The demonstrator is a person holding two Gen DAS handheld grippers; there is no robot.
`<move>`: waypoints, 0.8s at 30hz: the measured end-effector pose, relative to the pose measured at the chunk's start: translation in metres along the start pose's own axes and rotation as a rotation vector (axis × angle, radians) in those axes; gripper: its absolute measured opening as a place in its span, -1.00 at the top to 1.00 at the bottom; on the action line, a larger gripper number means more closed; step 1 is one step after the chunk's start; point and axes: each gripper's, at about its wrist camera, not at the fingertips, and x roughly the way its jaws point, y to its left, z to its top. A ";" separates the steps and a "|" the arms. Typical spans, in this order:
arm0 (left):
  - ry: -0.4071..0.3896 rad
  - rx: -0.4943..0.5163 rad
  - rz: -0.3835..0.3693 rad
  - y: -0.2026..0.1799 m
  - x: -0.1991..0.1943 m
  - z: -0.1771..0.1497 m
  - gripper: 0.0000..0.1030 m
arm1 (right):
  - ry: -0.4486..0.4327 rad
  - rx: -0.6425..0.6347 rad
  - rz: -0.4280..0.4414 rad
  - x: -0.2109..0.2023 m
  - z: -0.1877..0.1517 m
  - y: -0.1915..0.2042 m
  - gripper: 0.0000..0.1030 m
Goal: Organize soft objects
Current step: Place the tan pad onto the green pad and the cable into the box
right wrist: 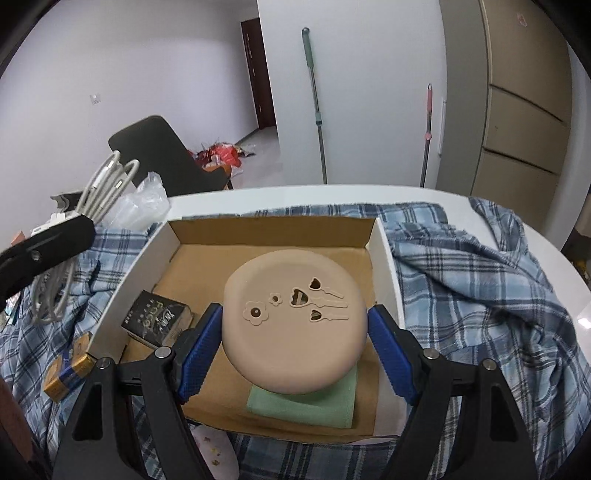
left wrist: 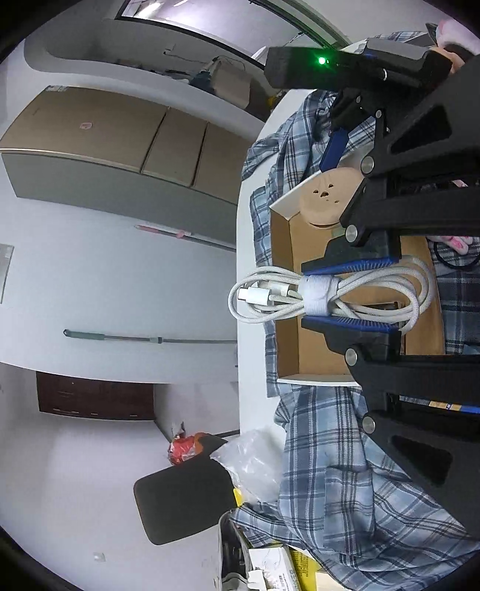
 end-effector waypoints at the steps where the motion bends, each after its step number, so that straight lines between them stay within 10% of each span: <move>1: -0.003 0.006 0.006 -0.001 0.000 0.000 0.56 | 0.009 0.001 0.001 0.003 -0.001 0.000 -0.51; 15: 0.069 0.004 -0.016 -0.004 0.024 -0.013 0.56 | 0.133 0.028 0.033 0.023 -0.013 -0.002 -0.65; 24: 0.099 -0.002 -0.071 -0.010 0.042 -0.024 0.56 | 0.026 0.047 -0.065 0.000 -0.007 -0.011 -0.77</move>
